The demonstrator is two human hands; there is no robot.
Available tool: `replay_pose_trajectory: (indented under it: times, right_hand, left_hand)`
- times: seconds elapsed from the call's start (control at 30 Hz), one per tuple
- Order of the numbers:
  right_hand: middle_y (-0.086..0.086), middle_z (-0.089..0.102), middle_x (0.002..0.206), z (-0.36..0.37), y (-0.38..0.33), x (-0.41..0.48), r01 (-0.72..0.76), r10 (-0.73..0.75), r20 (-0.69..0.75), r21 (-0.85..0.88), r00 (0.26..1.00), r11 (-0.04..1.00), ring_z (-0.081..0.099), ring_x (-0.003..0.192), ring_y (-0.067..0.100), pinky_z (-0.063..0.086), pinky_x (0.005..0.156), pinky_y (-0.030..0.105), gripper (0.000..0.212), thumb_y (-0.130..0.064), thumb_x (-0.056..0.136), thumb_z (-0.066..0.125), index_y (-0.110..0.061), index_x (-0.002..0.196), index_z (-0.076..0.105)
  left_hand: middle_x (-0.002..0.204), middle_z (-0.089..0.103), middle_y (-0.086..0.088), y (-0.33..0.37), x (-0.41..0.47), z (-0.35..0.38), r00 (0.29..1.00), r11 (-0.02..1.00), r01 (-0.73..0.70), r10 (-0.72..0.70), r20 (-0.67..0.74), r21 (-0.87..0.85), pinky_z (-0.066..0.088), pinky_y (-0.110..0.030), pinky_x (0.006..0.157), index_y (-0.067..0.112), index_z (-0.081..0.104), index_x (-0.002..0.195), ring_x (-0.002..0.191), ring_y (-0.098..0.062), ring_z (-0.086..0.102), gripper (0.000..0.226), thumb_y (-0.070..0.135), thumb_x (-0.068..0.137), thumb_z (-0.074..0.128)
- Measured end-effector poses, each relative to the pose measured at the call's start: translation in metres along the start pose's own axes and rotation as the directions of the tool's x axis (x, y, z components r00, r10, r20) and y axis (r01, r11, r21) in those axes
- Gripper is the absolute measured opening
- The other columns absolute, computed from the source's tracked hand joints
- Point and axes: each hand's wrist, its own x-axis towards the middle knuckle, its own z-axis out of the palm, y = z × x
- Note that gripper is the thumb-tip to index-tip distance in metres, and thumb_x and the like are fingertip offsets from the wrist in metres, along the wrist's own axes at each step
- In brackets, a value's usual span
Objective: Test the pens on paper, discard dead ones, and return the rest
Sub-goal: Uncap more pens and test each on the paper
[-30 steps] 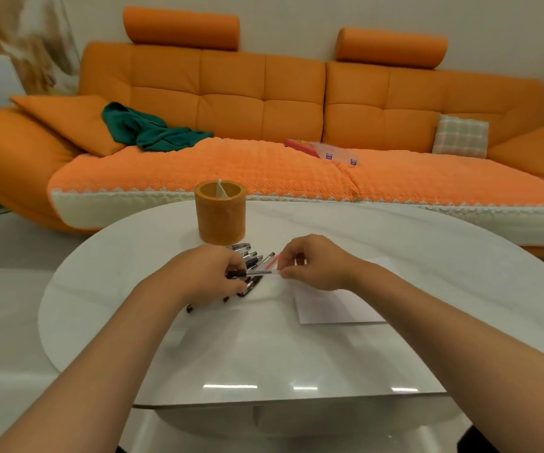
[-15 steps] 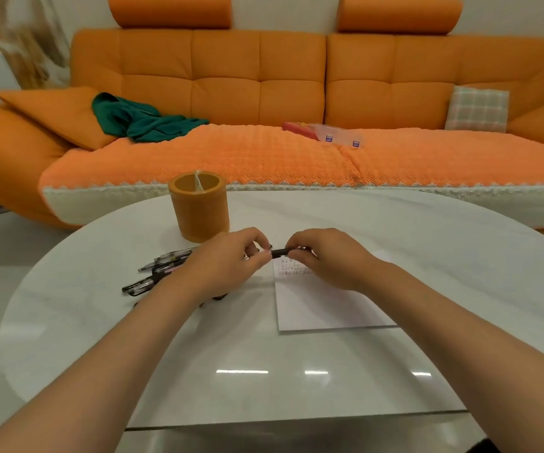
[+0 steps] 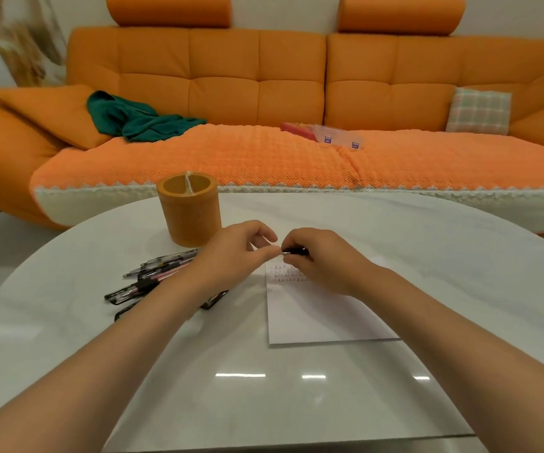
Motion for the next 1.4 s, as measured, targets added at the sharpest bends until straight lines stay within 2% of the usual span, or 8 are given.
replay_pose_trajectory:
  times: [0.43,0.63,0.73,0.83,1.0,1.13,1.27,1.4]
  right_hand:
    - [-0.008,0.068,0.082,0.017,0.000,0.009,0.018,-0.027,-0.029,-0.270,0.999,0.963,0.057,0.075,0.017,0.045,0.061,0.034,0.023,-0.043,0.101,0.047,-0.031,0.102,0.066]
    - [-0.010,0.068,0.089,0.015,-0.004,0.009,-0.052,0.065,0.038,-0.280,0.997,0.959,0.056,0.079,0.010,0.042,0.063,0.031,0.032,-0.054,0.098,0.047,-0.038,0.123,0.059]
    - [-0.002,0.065,0.084,0.006,-0.005,0.007,-0.118,0.126,0.059,-0.116,0.990,0.986,0.056,0.074,0.018,0.046,0.065,0.042,0.035,-0.035,0.102,0.045,-0.034,0.136,0.039]
    - [0.008,0.063,0.087,-0.005,-0.004,0.006,-0.194,0.195,0.010,0.169,0.981,0.966,0.055,0.069,0.023,0.047,0.062,0.041,0.029,-0.007,0.099,0.038,-0.031,0.113,0.048]
    - [0.013,0.062,0.090,-0.006,-0.008,0.001,-0.270,0.288,0.117,0.772,0.950,0.575,0.064,0.075,0.026,0.055,0.066,0.036,0.048,0.015,0.094,0.031,-0.005,0.113,0.070]
    - [0.010,0.059,0.086,0.008,-0.004,-0.004,-0.267,0.250,0.169,0.857,0.953,0.440,0.061,0.074,0.025,0.052,0.069,0.035,0.042,0.017,0.093,0.045,-0.005,0.124,0.063]
    - [0.010,0.052,0.076,0.019,-0.007,-0.008,-0.243,0.257,0.131,0.845,0.958,0.476,0.052,0.062,0.024,0.039,0.053,0.030,0.022,-0.016,0.103,0.049,-0.005,0.102,0.067]
    - [0.016,0.062,0.072,0.020,-0.010,-0.007,-0.284,0.269,0.155,0.787,0.951,0.548,0.058,0.054,0.026,0.028,0.043,0.026,0.027,-0.001,0.095,0.043,-0.009,0.098,0.069]
  left_hand:
    - [0.082,0.066,0.020,-0.017,0.008,0.003,0.998,0.995,-0.043,0.038,0.058,0.085,0.044,-0.025,0.065,0.031,0.072,0.096,0.078,-0.004,0.059,0.008,0.033,0.095,0.064]
    - [0.085,0.064,0.021,-0.023,0.006,-0.003,0.994,0.989,-0.064,0.052,0.091,0.132,0.047,-0.024,0.068,0.032,0.069,0.095,0.084,-0.003,0.059,0.006,0.033,0.096,0.063]
    - [0.084,0.058,0.023,-0.024,0.003,-0.007,0.995,0.964,-0.091,0.081,0.051,0.248,0.042,-0.023,0.065,0.035,0.064,0.097,0.084,-0.004,0.053,0.004,0.034,0.097,0.061]
    - [0.096,0.063,0.015,-0.028,0.001,-0.006,0.994,0.926,-0.111,0.106,0.034,0.360,0.047,-0.028,0.077,0.032,0.067,0.100,0.094,-0.007,0.051,0.008,0.033,0.097,0.060]
    - [0.108,0.063,0.011,-0.028,0.002,0.002,0.991,0.901,-0.134,0.116,0.070,0.412,0.046,-0.035,0.090,0.031,0.069,0.099,0.105,-0.012,0.047,0.012,0.034,0.094,0.058]
    - [0.112,0.058,0.012,-0.033,0.006,0.010,0.995,0.944,-0.083,0.062,0.074,0.319,0.041,-0.030,0.088,0.034,0.062,0.109,0.111,-0.011,0.043,0.020,0.043,0.091,0.060]
    - [0.115,0.055,0.013,-0.035,0.008,0.014,0.994,0.938,-0.068,0.034,0.105,0.339,0.043,-0.035,0.090,0.039,0.056,0.118,0.111,-0.013,0.042,0.042,0.061,0.083,0.064]
    - [0.122,0.053,0.010,-0.033,0.011,0.013,0.991,0.939,-0.037,-0.009,0.135,0.341,0.041,-0.039,0.095,0.042,0.053,0.128,0.118,-0.016,0.040,0.052,0.061,0.082,0.067]
